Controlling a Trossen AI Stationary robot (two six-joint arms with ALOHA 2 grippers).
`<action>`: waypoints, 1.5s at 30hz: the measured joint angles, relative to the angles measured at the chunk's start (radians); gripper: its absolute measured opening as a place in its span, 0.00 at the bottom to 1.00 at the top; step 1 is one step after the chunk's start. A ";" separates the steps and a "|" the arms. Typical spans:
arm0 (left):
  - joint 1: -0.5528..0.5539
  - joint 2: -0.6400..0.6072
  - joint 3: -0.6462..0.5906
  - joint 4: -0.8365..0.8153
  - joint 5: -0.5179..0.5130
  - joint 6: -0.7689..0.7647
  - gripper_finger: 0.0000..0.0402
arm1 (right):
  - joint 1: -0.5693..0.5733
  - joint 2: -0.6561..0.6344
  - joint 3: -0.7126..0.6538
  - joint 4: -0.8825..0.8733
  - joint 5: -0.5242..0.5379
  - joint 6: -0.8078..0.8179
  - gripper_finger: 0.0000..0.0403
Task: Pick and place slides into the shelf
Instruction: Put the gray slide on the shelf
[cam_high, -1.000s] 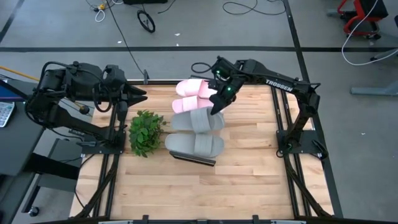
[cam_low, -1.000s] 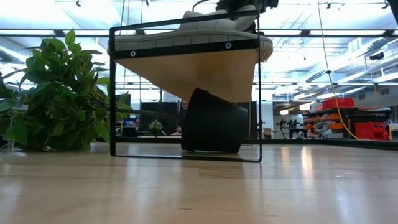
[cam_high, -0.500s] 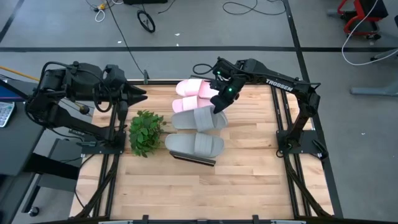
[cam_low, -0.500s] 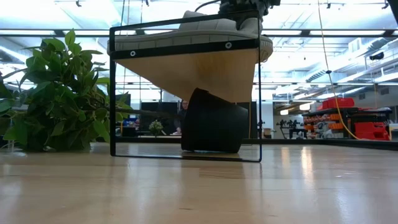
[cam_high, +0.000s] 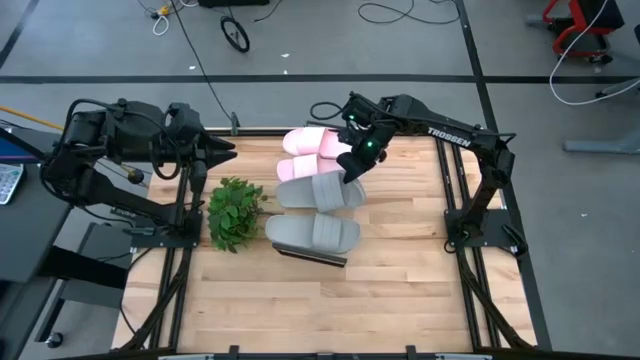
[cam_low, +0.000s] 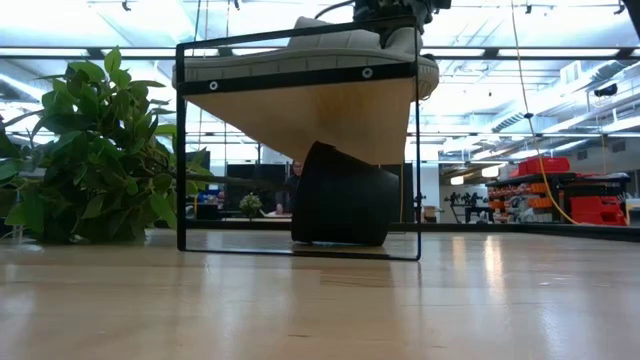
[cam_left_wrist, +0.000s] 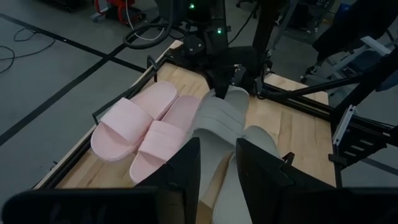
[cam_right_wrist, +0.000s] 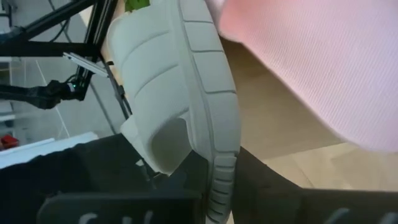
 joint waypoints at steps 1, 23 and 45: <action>0.000 0.000 0.000 0.000 0.000 0.000 0.27 | 0.000 0.000 0.000 -0.001 0.000 0.006 0.10; 0.000 0.000 0.000 0.000 -0.026 0.000 0.27 | 0.005 -0.001 -0.184 0.042 -0.124 0.143 0.09; 0.000 0.000 0.000 0.000 -0.060 0.001 0.27 | 0.007 0.000 -0.185 0.008 -0.101 0.170 0.10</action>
